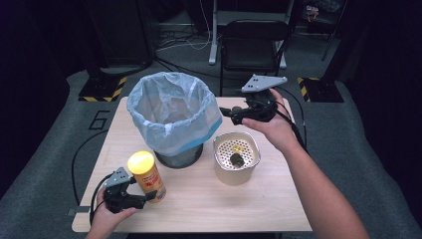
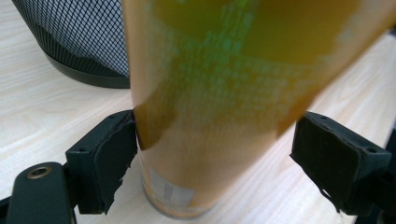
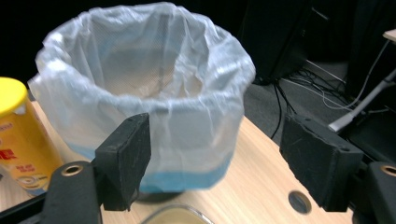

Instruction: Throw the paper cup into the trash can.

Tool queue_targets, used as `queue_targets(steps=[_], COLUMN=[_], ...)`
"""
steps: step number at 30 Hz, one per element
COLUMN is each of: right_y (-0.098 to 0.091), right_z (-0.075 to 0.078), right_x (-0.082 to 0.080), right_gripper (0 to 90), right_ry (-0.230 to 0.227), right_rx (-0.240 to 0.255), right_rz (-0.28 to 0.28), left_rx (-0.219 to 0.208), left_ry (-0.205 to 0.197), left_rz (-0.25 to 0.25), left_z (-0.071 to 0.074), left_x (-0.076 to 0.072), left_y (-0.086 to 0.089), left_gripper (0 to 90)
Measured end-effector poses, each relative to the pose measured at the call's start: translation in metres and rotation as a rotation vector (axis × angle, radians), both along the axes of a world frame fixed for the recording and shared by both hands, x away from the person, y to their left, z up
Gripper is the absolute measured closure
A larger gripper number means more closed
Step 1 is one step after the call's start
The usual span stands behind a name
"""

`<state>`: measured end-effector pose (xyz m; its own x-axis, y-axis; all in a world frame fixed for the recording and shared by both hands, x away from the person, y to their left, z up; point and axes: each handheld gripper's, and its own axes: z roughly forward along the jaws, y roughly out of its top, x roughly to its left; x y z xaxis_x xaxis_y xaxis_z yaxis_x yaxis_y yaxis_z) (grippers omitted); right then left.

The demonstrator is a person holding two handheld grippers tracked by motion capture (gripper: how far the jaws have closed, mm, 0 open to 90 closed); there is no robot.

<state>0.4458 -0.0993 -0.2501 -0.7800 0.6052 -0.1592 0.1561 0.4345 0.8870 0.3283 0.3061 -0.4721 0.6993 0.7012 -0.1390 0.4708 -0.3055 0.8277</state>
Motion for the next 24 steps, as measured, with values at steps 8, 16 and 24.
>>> queue_targets(steps=[8,16,24], right_y=[-0.031,-0.06,-0.087], right_z=[-0.026,-0.058,-0.081], right_x=[-0.006,-0.018,-0.029], right_gripper=[24.5,24.5,24.6], right_ry=[0.013,0.032,0.052], right_rx=[-0.014,-0.031,-0.005], right_rz=[-0.069,-0.132,-0.19], left_rx=[0.033,0.075,0.079], left_ry=[-0.019,-0.038,-0.049], left_rz=[0.004,0.015,0.016], left_z=[-0.006,-0.005,0.0], left_x=[0.004,0.003,0.0], left_y=[-0.006,-0.008,-0.008], left_gripper=[14.9,22.8,23.9])
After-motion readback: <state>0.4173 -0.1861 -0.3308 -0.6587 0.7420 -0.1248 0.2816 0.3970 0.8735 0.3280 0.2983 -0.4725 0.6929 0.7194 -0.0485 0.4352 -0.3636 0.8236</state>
